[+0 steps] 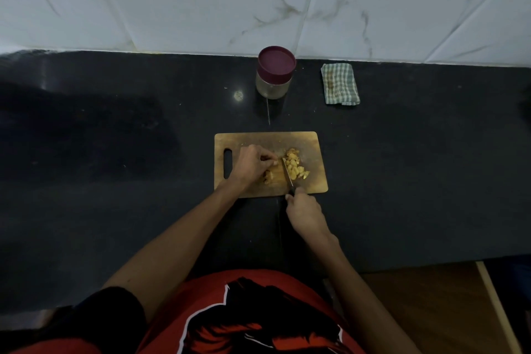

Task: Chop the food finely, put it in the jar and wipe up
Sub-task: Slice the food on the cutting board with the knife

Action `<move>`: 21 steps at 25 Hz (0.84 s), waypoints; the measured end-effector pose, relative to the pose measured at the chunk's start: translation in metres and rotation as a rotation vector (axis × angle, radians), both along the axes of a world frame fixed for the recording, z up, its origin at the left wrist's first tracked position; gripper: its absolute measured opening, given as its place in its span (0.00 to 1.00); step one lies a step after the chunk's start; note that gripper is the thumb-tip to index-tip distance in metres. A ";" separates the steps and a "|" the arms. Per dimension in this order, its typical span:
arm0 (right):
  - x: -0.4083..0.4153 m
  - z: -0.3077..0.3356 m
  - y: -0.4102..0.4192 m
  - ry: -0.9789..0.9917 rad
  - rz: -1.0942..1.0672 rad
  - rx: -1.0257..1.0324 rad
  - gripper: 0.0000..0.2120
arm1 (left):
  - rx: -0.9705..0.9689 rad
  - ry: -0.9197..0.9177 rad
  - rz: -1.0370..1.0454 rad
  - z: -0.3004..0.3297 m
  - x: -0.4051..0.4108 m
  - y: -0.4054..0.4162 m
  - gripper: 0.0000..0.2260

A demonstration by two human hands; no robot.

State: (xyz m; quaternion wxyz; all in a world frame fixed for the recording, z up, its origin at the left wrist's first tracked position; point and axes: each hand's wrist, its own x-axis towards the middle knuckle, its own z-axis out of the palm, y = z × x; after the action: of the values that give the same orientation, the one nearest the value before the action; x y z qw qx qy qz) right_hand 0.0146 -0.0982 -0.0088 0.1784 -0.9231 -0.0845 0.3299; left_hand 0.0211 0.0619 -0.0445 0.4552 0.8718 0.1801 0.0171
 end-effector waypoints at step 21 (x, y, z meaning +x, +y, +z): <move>0.010 0.003 0.020 -0.021 0.041 -0.019 0.13 | 0.007 -0.007 0.006 -0.003 0.001 0.000 0.05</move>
State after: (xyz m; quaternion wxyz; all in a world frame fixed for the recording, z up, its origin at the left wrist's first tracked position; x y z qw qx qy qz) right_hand 0.0245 -0.0779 -0.0058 0.1617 -0.9263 -0.1023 0.3245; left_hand 0.0222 0.0617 -0.0471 0.4527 0.8728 0.1813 0.0220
